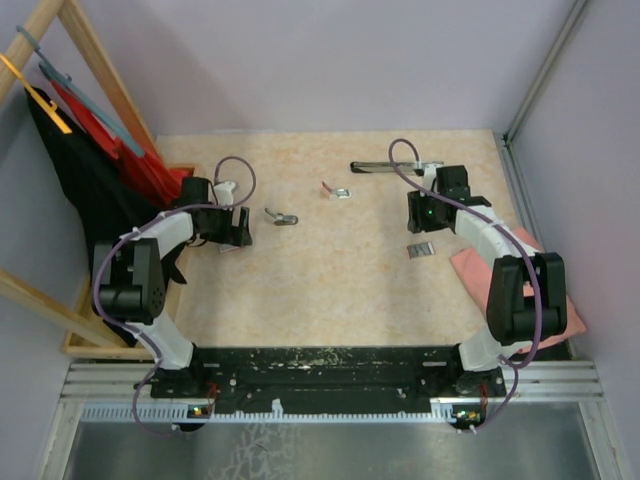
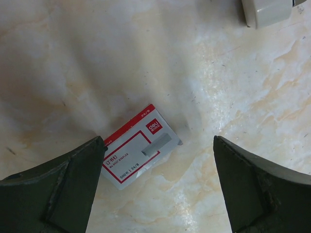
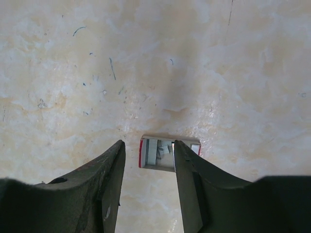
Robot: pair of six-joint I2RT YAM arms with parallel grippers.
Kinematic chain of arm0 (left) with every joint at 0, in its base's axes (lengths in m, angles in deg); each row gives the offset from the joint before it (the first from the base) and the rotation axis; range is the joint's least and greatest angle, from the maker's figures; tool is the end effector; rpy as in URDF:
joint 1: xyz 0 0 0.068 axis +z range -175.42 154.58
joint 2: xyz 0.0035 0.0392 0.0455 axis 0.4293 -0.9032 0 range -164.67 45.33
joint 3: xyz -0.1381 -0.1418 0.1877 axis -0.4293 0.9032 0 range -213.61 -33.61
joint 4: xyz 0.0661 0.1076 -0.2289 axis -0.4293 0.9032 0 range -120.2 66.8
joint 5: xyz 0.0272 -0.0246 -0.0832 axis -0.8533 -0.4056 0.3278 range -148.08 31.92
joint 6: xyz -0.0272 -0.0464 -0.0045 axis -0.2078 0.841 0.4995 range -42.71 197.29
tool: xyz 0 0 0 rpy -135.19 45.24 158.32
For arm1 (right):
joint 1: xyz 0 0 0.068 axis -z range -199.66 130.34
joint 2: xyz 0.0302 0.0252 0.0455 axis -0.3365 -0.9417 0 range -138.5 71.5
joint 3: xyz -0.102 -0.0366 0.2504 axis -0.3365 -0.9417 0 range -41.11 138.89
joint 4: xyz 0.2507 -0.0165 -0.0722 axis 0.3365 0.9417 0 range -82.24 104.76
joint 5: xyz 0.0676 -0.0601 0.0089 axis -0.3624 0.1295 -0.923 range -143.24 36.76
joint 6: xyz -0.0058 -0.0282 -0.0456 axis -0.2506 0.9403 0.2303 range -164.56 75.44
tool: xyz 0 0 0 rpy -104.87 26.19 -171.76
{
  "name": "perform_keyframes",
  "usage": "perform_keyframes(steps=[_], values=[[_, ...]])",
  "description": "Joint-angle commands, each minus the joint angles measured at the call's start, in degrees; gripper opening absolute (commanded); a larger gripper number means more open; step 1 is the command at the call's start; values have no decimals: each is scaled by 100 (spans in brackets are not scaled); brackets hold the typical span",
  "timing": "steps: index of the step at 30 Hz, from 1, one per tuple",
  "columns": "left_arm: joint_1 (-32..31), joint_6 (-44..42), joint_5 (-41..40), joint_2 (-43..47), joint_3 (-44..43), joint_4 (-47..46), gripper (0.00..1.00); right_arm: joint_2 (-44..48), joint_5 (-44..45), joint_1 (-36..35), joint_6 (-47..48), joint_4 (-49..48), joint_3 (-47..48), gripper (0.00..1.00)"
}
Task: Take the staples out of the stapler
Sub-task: Move the shell to the center of the board.
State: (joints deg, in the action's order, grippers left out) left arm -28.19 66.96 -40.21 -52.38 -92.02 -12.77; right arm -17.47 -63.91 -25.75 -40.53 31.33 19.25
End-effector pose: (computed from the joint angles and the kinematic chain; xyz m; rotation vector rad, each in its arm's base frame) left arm 0.3412 -0.0274 0.1761 0.4054 2.4926 -0.3460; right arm 0.3232 0.0411 0.2267 -0.2970 2.4579 0.2463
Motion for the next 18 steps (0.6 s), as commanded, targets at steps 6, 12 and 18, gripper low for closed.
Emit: perform_keyframes(steps=[6,12,18], values=[[-64,-403,590,-142,11,137,94,301,-74,125,45,-248,0,46],[-295,-718,777,-146,161,147,95,301,-45,134,45,-233,36,47],[-761,-834,816,79,347,-24,96,309,-13,134,54,-199,73,48]])
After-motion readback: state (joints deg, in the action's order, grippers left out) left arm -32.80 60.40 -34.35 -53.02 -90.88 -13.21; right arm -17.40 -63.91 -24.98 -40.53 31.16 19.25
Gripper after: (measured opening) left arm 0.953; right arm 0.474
